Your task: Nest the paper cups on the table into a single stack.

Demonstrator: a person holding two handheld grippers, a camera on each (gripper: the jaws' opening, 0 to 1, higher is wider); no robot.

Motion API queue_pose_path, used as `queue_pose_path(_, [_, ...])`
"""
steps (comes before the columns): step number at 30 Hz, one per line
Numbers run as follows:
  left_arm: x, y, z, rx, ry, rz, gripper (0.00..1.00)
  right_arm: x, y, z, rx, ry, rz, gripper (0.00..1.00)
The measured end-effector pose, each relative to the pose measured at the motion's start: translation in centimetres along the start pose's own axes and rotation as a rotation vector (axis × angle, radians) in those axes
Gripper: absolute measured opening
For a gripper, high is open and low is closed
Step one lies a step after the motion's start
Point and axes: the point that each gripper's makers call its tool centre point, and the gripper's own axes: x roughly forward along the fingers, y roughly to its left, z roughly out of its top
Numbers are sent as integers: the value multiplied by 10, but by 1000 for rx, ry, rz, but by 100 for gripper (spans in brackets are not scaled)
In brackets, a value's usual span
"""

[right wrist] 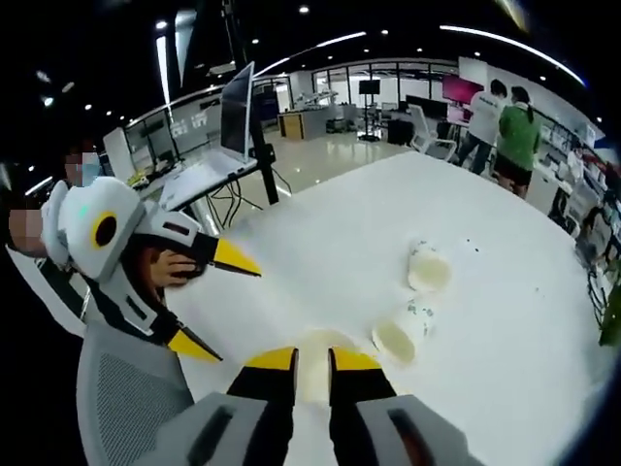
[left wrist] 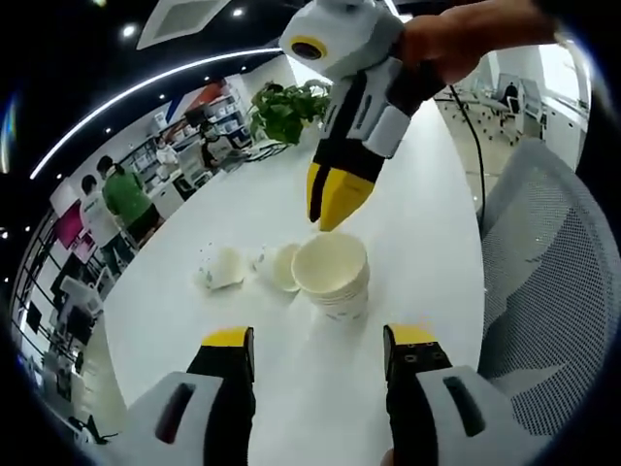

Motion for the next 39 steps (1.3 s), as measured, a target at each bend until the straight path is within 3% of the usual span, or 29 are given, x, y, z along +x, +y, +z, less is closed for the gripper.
queue_pose_path(7, [-3,2,-4,-18,4,10,52,-5,-31,1,67,-49,-88,15])
queue_pose_path(17, [-8,0,-9,-45,15,24,51,-2,-59,-19,108,-50,-201,27])
queue_pose_path(19, [-8,0,-10,-49,19,27,51,7,-77,-29,117,-56,-238,28])
queue_pose_path(25, [-13,3,-16,-71,30,44,51,17,-97,-40,151,-79,-292,33])
queue_pose_path(29, [-14,4,-19,-86,38,54,51,22,-99,-45,160,-82,-305,34])
queue_pose_path(39, [-18,7,-22,-121,54,78,51,62,-114,-60,195,-101,-319,38])
